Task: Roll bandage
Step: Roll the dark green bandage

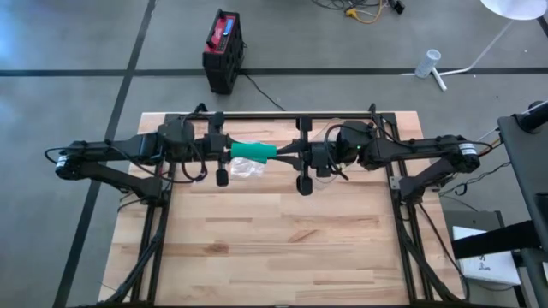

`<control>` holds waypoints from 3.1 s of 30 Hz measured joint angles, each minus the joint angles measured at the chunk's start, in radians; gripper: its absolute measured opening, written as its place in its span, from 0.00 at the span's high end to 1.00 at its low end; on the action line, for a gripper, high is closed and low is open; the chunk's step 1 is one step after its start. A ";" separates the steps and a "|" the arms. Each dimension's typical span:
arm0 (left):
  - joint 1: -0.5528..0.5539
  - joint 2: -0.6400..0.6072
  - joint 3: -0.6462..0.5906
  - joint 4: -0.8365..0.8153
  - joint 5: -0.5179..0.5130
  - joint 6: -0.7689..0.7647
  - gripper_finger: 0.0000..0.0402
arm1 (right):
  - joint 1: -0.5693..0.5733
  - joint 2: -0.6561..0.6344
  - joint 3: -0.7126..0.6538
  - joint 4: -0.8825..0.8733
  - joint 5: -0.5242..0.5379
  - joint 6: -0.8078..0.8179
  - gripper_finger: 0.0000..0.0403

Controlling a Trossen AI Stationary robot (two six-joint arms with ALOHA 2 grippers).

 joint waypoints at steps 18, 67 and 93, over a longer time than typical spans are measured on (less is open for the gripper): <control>0.000 0.000 0.000 0.018 0.037 -0.040 1.00 | -0.024 0.008 0.001 0.042 0.055 -0.095 1.00; -0.001 -0.015 0.000 0.039 0.148 -0.130 1.00 | -0.053 0.007 -0.021 0.074 0.040 0.018 1.00; -0.002 -0.015 -0.013 0.066 0.126 -0.119 1.00 | -0.064 0.033 -0.020 0.118 0.054 -0.033 1.00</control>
